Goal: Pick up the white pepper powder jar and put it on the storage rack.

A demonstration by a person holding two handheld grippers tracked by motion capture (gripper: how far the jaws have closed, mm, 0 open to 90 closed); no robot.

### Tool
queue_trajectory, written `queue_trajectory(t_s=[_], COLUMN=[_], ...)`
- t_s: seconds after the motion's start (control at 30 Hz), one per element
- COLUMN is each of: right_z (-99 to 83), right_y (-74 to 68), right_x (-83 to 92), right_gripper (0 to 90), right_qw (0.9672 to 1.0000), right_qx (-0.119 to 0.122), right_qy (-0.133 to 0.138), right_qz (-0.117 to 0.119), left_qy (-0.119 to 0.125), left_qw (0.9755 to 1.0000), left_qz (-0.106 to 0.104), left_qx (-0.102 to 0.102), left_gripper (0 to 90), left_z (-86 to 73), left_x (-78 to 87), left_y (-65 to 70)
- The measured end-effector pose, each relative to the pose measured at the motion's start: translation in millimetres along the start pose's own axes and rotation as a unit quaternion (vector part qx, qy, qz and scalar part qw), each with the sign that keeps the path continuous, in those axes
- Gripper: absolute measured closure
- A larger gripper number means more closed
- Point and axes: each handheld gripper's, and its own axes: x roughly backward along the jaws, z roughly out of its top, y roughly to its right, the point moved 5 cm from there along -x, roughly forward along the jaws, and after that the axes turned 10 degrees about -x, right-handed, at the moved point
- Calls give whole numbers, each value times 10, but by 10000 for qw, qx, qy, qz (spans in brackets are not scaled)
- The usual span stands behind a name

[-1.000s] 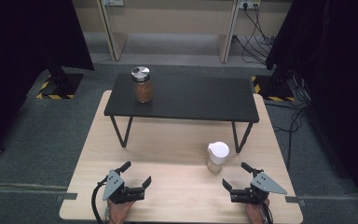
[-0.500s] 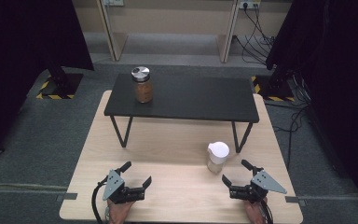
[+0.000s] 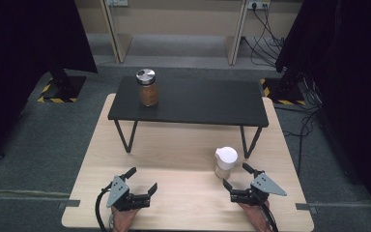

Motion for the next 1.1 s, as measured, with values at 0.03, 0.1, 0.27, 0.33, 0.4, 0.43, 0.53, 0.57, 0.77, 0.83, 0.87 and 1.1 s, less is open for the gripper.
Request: queue_trajectory(t_s=[0.03,0.1,0.27,0.33,0.4,0.43,0.53,0.57,0.77,0.83,0.87,1.1], right_z=[9,22,35,40,42,42,38,40,60,60,60,62], right_y=[-11,-43,-94,-108,-129,-137,-163,-165,-147,-148,-153,-187], right_x=[-17,-59,-181,-222,-261,-276,-329,-342,-395,-408,-413,-417], right_gripper=[44,57,61,66,75,81,106,117,201,235,251,302], right_qw=[10000,9999,9997,9997,9996,9995,9992,9991,9989,9989,9989,9982], right_qx=[-24,-54,-41,-46,-51,-60,-32,-28,-47,-65,-56,-64], right_qy=[29,73,21,19,30,27,4,-4,15,38,44,71], right_qz=[-25,-114,-237,-258,-293,-303,-396,-422,-458,-456,-466,-586], left_qy=[0,-1,4,3,5,3,6,5,1,-1,-1,-6], left_qw=[10000,10000,10000,10000,10000,10000,10000,10000,10000,10000,10000,10000], left_qz=[-1,-1,-10,-9,-9,-11,-11,-14,-16,-17,-19,-17], left_qx=[4,7,16,14,14,18,35,27,18,29,31,26], left_gripper=[5,5,5,5,5,5,5,5,5,5,5,5], left_z=[0,0,-1,-1,-1,-2,-3,-2,-1,-1,-1,0], left_x=[0,1,1,1,2,2,2,2,0,-1,-1,-2], left_y=[0,-3,-5,-4,-4,-4,-5,-7,-4,-4,-4,-3])
